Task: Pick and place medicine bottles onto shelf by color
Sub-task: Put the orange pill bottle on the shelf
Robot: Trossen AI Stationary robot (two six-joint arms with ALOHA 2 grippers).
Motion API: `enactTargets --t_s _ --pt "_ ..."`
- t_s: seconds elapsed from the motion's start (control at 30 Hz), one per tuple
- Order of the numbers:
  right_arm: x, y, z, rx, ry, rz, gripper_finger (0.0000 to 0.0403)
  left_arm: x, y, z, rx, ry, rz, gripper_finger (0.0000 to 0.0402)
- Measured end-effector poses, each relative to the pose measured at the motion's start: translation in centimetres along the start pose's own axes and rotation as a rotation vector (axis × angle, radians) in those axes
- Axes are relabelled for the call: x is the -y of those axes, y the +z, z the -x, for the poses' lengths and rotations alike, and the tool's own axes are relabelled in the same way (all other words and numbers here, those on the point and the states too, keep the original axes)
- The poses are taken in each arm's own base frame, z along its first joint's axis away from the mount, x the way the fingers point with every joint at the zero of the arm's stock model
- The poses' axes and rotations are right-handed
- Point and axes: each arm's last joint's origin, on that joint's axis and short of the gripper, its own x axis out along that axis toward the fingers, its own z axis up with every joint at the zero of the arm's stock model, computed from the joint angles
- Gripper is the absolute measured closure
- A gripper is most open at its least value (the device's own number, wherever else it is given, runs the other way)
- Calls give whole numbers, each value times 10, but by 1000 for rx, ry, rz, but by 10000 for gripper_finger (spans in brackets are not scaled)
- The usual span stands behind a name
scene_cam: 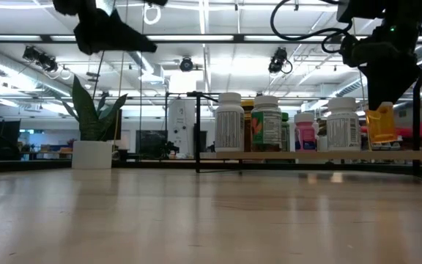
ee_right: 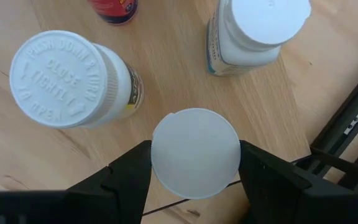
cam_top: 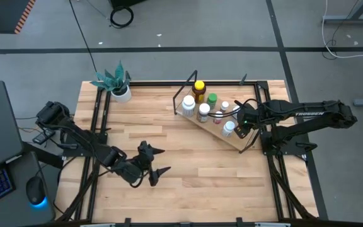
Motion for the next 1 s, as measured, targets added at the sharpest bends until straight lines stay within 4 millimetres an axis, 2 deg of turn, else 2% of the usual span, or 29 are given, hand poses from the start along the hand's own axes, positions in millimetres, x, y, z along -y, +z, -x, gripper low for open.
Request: enactTargets --t_s 0.43,0.87,1.0 --pt "-1 -1 0 -32 22 -30 170 23 1 25 151 -31 -24 17" --pt "0 -1 0 -19 5 -97 170 28 5 29 184 -69 14 17" --pt "0 -1 0 -19 4 -96 159 28 5 29 183 -69 14 17"
